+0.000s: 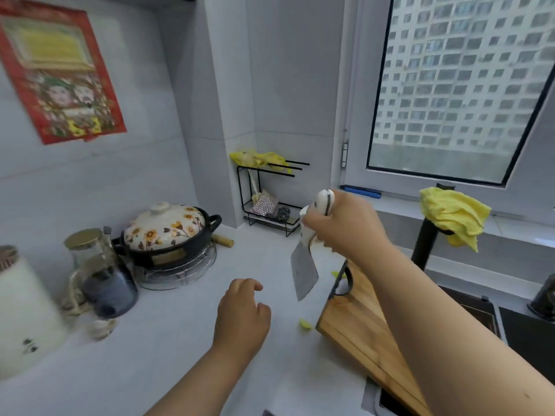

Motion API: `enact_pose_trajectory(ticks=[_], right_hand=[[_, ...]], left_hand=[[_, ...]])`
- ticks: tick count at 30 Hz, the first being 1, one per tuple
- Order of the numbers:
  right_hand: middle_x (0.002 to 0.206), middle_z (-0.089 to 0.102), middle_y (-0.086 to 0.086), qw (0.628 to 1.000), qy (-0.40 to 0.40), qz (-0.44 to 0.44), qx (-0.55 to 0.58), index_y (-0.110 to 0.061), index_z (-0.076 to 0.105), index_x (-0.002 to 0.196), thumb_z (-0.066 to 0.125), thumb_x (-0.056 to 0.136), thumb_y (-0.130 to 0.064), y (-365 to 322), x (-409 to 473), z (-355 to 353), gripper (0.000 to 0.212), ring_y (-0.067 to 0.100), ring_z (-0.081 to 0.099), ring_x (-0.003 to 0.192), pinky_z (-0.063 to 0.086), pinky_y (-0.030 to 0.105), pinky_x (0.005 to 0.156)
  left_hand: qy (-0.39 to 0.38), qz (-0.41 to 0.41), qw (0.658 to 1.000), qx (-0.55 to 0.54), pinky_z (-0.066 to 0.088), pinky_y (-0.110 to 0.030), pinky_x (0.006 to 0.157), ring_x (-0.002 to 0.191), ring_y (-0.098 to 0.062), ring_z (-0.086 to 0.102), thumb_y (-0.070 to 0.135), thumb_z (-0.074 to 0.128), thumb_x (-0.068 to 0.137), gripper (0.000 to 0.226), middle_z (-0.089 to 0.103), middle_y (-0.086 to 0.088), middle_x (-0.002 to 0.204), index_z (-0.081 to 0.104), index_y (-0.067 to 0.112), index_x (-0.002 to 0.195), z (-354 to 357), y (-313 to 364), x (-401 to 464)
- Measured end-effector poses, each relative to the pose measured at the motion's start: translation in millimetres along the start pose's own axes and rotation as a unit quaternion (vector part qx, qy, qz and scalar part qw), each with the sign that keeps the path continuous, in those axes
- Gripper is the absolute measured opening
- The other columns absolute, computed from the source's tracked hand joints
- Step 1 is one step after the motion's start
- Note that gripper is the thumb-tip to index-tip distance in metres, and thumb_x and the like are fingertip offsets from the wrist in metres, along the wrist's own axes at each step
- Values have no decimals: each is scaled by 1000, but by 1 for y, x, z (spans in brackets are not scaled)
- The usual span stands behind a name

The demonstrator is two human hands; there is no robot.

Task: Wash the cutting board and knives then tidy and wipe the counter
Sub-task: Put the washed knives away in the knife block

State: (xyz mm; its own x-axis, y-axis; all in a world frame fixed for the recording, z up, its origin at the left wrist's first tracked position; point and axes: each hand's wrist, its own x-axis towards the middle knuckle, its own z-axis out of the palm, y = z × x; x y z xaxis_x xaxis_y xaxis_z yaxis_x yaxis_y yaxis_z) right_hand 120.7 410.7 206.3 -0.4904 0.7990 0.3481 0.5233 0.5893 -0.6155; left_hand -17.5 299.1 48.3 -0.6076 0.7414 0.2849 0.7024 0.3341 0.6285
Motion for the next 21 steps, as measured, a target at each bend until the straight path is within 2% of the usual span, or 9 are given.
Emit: enact_pose_trajectory(ticks=[6,11,15,19,21], right_hand=[[63,69,9,992,-46,-17,118,-11,63,82,63,80,-26,-74,10,55,15,25,69,58,60,44,57],[69,69,12,983,-54,-52,165,-9,62,81,65,79,-29,-134,8,108,20,30,68,67,58,50,65],[63,68,10,971,-46,-62,227,-9,63,79,64,74,-32,-184,8,144,24,31,68,63,57,51,63],[66,67,16,953,-46,-88,285,-7,65,85,63,73,-36,-236,8,174,31,37,66,64,56,54,56],[67,69,11,944,-49,-101,310,-12,66,85,66,78,-33,-259,8,187,22,30,67,61,57,51,58]], left_hand=[[59,-39,997,26,42,-19,86,107,-9,51,17,55,89,31,48,8,121,53,23,119,-61,-58,-1],[95,-78,991,49,39,-19,83,109,-13,52,14,54,87,34,48,5,122,53,20,121,-117,-114,-11],[132,-90,984,79,32,-14,83,108,-12,49,12,55,86,36,49,4,121,55,16,121,-164,-156,-17],[168,-114,971,129,39,-26,91,109,-20,49,12,60,79,35,52,-2,117,58,13,114,-212,-191,-16],[189,-118,963,152,41,-34,93,106,-29,51,8,66,72,39,56,-8,114,61,9,110,-233,-207,-14]])
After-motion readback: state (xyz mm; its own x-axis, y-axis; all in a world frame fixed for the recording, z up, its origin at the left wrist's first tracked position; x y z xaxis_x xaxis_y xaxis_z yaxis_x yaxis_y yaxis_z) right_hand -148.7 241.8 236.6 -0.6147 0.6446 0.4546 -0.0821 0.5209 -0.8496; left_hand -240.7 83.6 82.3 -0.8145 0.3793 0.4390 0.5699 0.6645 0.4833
